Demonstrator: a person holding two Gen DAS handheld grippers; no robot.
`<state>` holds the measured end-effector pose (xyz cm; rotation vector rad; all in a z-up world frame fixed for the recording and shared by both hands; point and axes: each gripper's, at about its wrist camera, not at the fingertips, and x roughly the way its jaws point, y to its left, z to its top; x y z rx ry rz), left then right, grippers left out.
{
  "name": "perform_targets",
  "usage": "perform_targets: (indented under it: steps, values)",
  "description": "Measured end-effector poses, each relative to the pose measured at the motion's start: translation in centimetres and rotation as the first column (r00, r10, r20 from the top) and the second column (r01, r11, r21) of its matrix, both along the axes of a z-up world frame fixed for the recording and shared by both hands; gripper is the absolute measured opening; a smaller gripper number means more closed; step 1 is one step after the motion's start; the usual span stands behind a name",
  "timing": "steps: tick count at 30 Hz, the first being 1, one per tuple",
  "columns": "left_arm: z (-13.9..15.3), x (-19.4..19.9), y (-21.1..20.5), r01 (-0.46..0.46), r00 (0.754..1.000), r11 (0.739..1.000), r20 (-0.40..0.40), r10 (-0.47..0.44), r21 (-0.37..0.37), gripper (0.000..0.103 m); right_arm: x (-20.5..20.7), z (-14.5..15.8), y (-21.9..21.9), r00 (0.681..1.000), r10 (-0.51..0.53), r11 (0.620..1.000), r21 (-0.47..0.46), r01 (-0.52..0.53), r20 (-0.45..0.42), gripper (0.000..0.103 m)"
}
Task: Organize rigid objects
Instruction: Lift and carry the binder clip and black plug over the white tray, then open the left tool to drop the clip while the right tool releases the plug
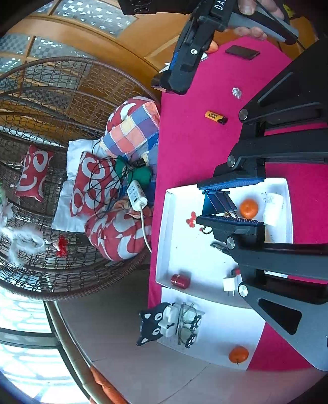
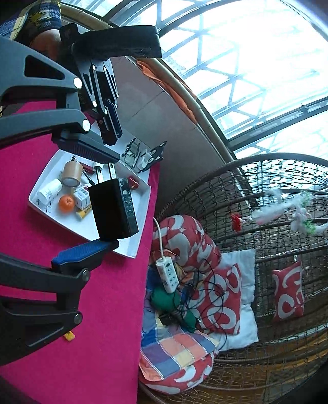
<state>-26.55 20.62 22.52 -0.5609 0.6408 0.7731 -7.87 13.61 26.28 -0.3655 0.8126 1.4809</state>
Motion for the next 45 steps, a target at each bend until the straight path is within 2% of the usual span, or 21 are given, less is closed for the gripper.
perform_targets:
  steps: [6,11,13,16,21,24,28,30,31,32,33,34,35,36,37,38,45]
  values:
    - [-0.7,-0.8,1.7,0.020,1.000,1.000,-0.006,-0.020,-0.015,0.019,-1.2,-0.7,1.3,1.000,-0.005,1.000,-0.015,0.005,0.001,0.061]
    - [-2.1,-1.4,4.0,0.039,0.999,0.998,-0.030,-0.041,-0.047,0.019,-2.0,-2.4,3.3,1.000,-0.004,0.999,-0.052,0.003,-0.010,0.061]
    - [-3.1,-1.3,5.4,0.051,0.997,0.996,-0.050,-0.055,-0.068,0.019,-2.3,-3.6,4.6,1.000,0.001,0.997,-0.081,-0.002,-0.006,0.061]
    - [-6.2,-0.6,7.9,0.075,0.992,0.988,-0.095,-0.088,-0.132,0.019,-2.6,-6.1,7.1,1.000,-0.008,0.989,-0.146,0.007,-0.003,0.061]
    - [-10.8,0.9,10.1,0.052,0.973,0.979,-0.212,-0.094,-0.195,0.019,-3.1,-11.9,10.2,0.999,-0.041,0.955,-0.293,0.044,0.015,0.061]
    - [-11.4,0.6,10.3,0.025,0.971,0.980,-0.228,-0.072,-0.200,0.019,-3.7,-14.0,10.5,0.998,-0.052,0.941,-0.334,0.061,0.035,0.061]
    - [-11.6,0.1,10.9,0.012,0.965,0.981,-0.253,-0.061,-0.193,0.019,-4.5,-15.1,10.9,0.996,-0.056,0.931,-0.357,0.078,0.071,0.062]
    - [-11.8,-0.2,11.2,-0.004,0.965,0.980,-0.258,-0.048,-0.198,0.025,-4.8,-15.4,11.2,0.995,-0.053,0.927,-0.367,0.081,0.086,0.061]
    - [-11.9,-0.4,11.3,-0.014,0.965,0.980,-0.258,-0.039,-0.200,0.043,-4.9,-15.4,11.4,0.994,-0.052,0.925,-0.370,0.083,0.095,0.061]
    - [-11.8,-0.5,11.4,-0.022,0.966,0.981,-0.258,-0.030,-0.195,0.066,-5.2,-15.5,11.6,0.994,-0.046,0.924,-0.373,0.081,0.101,0.061]
    - [-11.6,-0.8,11.4,-0.046,0.963,0.985,-0.268,-0.001,-0.169,0.072,-5.5,-15.5,11.6,0.993,-0.036,0.925,-0.372,0.075,0.111,0.061]
    - [-11.4,-1.2,11.4,-0.065,0.961,0.988,-0.274,0.024,-0.142,0.085,-5.8,-15.3,11.5,0.992,-0.031,0.929,-0.363,0.074,0.123,0.062]
    - [-11.2,-1.4,11.4,-0.076,0.962,0.989,-0.272,0.038,-0.129,0.095,-5.9,-15.2,11.7,0.991,-0.025,0.932,-0.355,0.070,0.130,0.068]
    - [-11.1,-1.6,11.5,-0.087,0.961,0.989,-0.273,0.052,-0.120,0.100,-6.0,-15.2,11.6,0.991,-0.015,0.936,-0.348,0.060,0.131,0.076]
    - [-10.9,-1.8,11.5,-0.098,0.961,0.988,-0.270,0.064,-0.116,0.103,-6.2,-15.0,11.5,0.991,-0.010,0.939,-0.340,0.054,0.130,0.093]
    - [-10.8,-2.0,11.5,-0.104,0.962,0.988,-0.266,0.071,-0.114,0.103,-6.3,-14.9,11.4,0.991,-0.009,0.942,-0.331,0.054,0.136,0.101]
    - [-9.7,-1.9,10.5,-0.126,0.968,0.987,-0.229,0.102,-0.096,0.103,-6.3,-13.8,9.5,0.986,-0.018,0.952,-0.298,0.067,0.163,0.103]
